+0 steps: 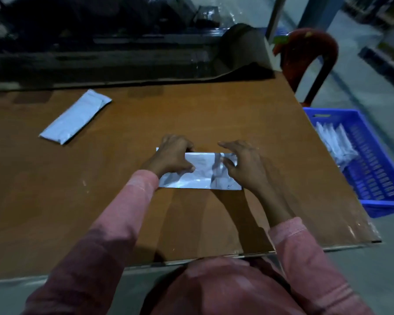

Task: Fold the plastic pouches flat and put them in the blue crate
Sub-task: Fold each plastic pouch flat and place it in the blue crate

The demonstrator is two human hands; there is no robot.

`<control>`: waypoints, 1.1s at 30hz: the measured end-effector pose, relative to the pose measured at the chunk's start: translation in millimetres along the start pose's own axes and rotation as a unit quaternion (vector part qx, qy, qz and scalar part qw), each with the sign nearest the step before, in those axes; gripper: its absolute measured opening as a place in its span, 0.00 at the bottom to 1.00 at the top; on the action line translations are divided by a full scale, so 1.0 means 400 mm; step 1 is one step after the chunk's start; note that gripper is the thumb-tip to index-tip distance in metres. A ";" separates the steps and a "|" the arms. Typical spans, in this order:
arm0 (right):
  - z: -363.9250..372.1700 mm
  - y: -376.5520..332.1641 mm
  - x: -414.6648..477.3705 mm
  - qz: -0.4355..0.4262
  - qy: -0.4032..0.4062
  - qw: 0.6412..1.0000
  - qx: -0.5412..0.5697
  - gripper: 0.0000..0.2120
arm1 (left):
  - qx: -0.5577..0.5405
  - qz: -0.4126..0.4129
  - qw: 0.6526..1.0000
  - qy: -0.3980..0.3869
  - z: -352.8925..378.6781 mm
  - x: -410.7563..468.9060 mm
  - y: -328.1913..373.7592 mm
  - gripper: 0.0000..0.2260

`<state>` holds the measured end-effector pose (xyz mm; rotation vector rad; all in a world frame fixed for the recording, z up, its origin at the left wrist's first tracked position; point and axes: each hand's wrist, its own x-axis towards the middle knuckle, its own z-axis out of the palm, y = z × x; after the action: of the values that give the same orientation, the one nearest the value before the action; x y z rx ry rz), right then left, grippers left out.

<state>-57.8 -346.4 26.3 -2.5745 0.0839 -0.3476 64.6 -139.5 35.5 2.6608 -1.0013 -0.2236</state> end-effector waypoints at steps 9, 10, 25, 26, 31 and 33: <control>-0.225 0.049 -0.015 0.063 0.063 0.988 -0.128 0.16 | 0.004 0.153 0.984 0.089 -0.115 0.146 0.277 0.05; -0.253 0.067 -0.026 0.080 0.081 0.985 -0.130 0.14 | 0.005 0.170 0.980 0.101 -0.118 0.169 0.320 0.05; -0.681 0.613 -0.238 0.221 0.158 0.946 -0.179 0.16 | -0.025 0.366 0.924 0.112 0.146 0.554 1.028 0.10; -0.698 0.641 -0.250 0.232 0.159 0.942 -0.182 0.14 | -0.032 0.370 0.921 0.121 0.165 0.573 1.056 0.10; -0.727 0.751 -0.289 0.361 0.171 0.903 -0.156 0.09 | -0.129 0.336 0.917 0.171 0.253 0.611 1.133 0.20; -0.717 0.795 -0.305 0.396 0.195 0.888 -0.128 0.08 | -0.148 0.313 0.924 0.163 0.295 0.616 1.139 0.20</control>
<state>-247.7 -747.0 69.3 -2.4111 1.3563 -0.5444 -62.4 -654.7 59.5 1.9048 -1.4882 0.1867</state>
